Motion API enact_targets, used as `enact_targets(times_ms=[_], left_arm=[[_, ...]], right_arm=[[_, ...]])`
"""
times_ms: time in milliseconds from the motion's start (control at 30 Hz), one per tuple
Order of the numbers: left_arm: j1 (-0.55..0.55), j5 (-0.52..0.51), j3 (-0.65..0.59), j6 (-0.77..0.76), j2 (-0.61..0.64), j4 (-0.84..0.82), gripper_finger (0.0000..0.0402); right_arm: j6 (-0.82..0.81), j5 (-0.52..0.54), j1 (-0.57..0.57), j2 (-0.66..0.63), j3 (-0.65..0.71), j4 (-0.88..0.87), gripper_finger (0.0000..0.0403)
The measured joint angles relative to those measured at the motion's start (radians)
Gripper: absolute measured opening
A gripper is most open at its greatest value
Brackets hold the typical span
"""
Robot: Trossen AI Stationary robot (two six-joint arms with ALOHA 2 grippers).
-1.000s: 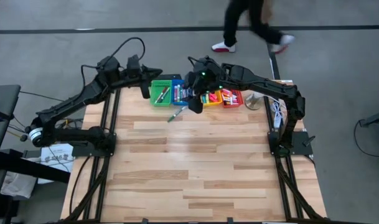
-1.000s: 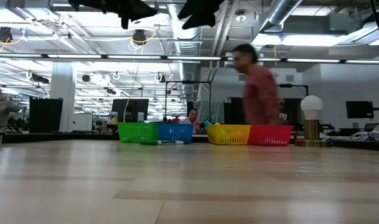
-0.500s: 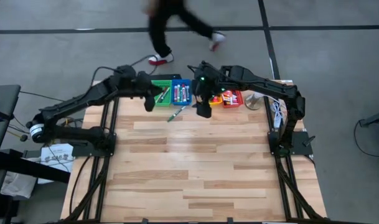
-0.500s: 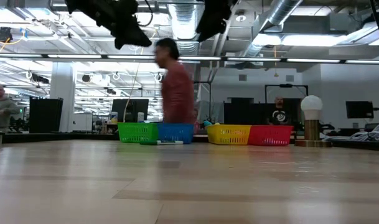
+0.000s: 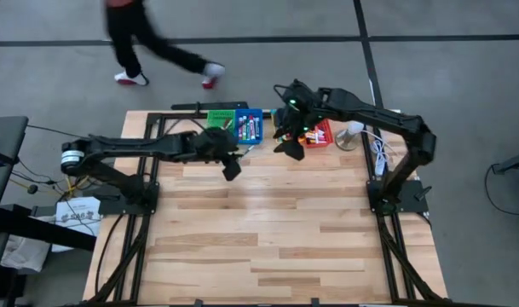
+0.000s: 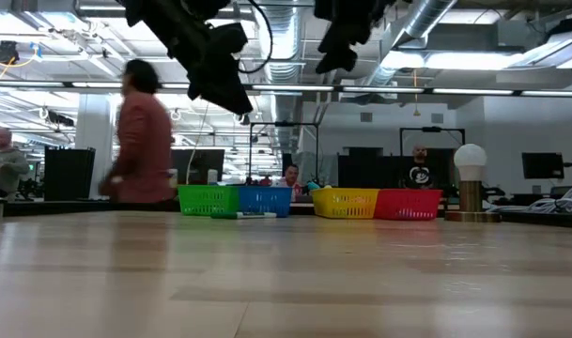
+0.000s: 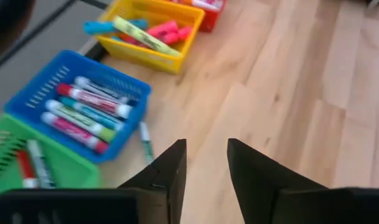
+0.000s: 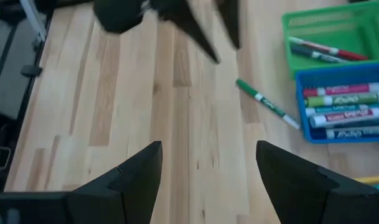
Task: Pick & Place Markers
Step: Put the red dry erase marker into the green basket
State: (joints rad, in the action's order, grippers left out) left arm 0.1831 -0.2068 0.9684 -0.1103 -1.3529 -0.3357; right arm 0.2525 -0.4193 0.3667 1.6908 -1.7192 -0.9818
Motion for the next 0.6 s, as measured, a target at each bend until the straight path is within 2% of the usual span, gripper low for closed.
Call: enact_targets(times_ms=[300, 433, 600], left_arm=[[-0.019, -0.003, 0.0, -0.191, -0.165, 0.059, 0.0117], [-0.019, 0.037, 0.0, -0.231, -0.227, 0.064, 0.0117], [-0.019, 0.05, 0.0, -0.272, -0.268, 0.075, 0.0117]], right_arm=[[-0.121, 0.001, 0.063, -0.285, 0.409, 0.362, 0.0249], [-0.212, 0.0, 0.04, -0.377, 0.566, 0.542, 0.0249], [-0.229, 0.014, -0.012, -0.435, 0.706, 0.65, 0.0249]])
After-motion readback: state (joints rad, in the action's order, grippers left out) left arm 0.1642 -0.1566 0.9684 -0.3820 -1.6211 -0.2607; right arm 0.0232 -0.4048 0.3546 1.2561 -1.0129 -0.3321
